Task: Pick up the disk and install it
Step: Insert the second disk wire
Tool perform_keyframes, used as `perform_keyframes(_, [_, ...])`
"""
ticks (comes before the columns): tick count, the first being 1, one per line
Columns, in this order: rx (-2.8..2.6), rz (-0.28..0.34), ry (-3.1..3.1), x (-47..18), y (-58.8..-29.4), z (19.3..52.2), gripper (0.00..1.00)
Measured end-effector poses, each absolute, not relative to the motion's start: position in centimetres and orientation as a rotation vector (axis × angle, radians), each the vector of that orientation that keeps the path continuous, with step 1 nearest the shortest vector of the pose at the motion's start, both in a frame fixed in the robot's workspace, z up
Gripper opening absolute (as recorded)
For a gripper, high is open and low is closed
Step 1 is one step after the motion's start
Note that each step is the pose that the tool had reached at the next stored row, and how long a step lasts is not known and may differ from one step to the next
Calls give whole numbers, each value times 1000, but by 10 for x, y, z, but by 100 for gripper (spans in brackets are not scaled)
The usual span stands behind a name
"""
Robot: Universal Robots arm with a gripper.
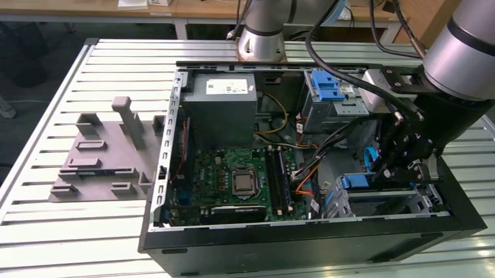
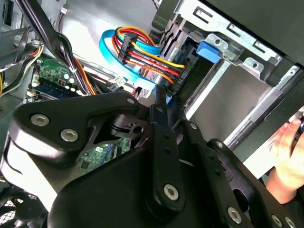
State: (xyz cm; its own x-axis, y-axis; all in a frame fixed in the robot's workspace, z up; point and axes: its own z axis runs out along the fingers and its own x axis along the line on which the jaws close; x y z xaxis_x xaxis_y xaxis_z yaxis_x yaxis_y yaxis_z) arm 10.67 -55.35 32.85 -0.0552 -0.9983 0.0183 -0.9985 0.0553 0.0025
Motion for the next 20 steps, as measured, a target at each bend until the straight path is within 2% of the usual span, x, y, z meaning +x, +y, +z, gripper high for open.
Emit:
perform_keyframes(6, [2149,17,-2271,107,-553,330,24])
perform_keyframes(7, [2149,17,-2271,107,-553,331,31])
perform_keyframes(20, [2149,16,-2271,107,-553,346,31])
